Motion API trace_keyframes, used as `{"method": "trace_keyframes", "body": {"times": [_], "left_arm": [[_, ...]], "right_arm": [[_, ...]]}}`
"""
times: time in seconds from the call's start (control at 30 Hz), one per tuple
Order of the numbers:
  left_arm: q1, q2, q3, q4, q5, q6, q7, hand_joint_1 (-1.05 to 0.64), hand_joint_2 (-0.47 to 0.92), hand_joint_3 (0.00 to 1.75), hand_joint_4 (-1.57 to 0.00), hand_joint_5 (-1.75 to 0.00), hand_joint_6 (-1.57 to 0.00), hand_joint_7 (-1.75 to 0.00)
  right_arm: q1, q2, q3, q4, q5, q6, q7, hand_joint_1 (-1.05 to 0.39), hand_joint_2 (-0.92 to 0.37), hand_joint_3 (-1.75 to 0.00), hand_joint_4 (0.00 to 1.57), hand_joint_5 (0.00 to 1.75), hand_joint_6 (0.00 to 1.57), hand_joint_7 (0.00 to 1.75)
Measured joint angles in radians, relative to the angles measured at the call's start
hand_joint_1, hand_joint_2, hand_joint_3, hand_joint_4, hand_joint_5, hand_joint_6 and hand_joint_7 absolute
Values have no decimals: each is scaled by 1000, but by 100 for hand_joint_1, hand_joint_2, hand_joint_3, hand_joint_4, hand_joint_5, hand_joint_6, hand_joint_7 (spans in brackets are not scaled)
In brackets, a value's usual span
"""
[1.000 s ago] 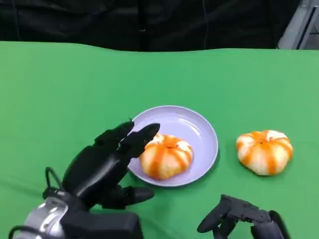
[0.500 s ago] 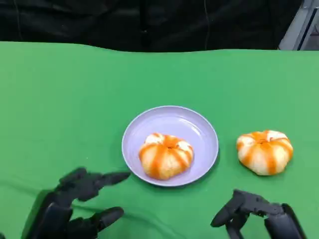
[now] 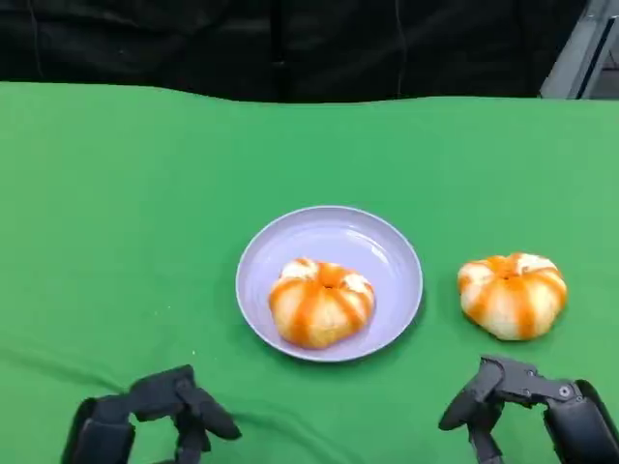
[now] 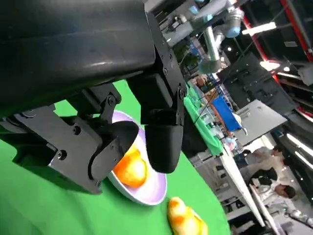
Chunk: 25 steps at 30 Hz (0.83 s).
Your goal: Grasp the bread from the table and place it into the plate.
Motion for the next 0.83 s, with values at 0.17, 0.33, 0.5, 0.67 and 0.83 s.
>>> {"method": "trace_keyframes", "body": {"times": [0.17,0.33,0.5,0.67,0.83], "left_arm": [[22,-31,-3,1,0,5,-15,7,20,156,-96,-161,-94,-134],[22,-51,2,21,30,-26,-17,7,17,157,-94,-160,-95,-130],[23,-53,26,23,45,-54,-17,5,20,154,-94,-159,-96,-128],[27,-36,42,21,34,-56,-29,4,23,150,-93,-157,-97,-125],[27,-27,50,21,31,-67,-29,6,24,145,-96,-151,-99,-120]], "right_arm": [[19,-11,-21,8,12,-34,11,-5,-27,-135,84,148,88,120],[38,-13,-23,7,23,-49,30,-5,-27,-133,83,146,89,119],[58,-10,-21,-7,15,-49,34,-7,-27,-134,84,145,89,118],[70,3,-13,-44,-11,-38,33,-5,-29,-135,84,145,88,115],[70,13,-7,-49,-27,-27,33,-7,-29,-136,85,148,88,115]]}}
